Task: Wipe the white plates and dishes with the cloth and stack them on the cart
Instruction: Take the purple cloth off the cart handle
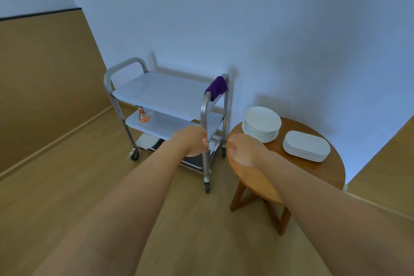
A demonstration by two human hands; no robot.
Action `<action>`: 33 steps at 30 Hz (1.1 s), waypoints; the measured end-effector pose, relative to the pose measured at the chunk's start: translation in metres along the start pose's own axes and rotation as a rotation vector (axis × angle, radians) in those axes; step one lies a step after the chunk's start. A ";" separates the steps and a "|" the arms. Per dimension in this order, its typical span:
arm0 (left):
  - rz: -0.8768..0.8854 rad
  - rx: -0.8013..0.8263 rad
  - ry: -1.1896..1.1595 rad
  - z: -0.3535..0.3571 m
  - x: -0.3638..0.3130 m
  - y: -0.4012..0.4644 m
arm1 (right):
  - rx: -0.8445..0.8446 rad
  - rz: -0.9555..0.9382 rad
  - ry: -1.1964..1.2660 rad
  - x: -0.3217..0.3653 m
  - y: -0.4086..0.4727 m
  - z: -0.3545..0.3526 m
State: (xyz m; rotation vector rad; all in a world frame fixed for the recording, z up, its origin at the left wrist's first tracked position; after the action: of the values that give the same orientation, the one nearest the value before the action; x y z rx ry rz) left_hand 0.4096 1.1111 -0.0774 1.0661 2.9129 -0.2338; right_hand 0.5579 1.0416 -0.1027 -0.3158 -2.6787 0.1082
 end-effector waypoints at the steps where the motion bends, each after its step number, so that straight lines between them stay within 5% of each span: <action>1: 0.003 0.009 0.003 0.000 0.004 0.010 | -0.003 -0.018 -0.004 -0.002 0.011 0.004; 7: 0.036 0.033 0.010 -0.002 0.042 0.074 | 0.003 -0.074 0.057 -0.004 0.084 0.015; 19: 0.150 0.100 0.063 -0.021 0.136 0.229 | -0.026 0.128 0.182 0.014 0.240 0.006; 33: 0.259 0.090 0.003 -0.012 0.165 0.354 | -0.160 0.193 0.183 -0.015 0.348 -0.007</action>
State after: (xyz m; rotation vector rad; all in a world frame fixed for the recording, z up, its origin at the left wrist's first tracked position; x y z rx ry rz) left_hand 0.5115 1.4858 -0.1253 1.4406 2.7502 -0.3559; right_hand 0.6452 1.3762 -0.1469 -0.6041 -2.4750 -0.0741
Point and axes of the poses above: each hand's wrist, its own y-axis towards the middle knuckle, its own z-axis out of the palm, x = y × z, the point moved 3 cm from there along y, towards the middle knuckle, and after that the axes turned 10 degrees about y, right-handed, at the moved point
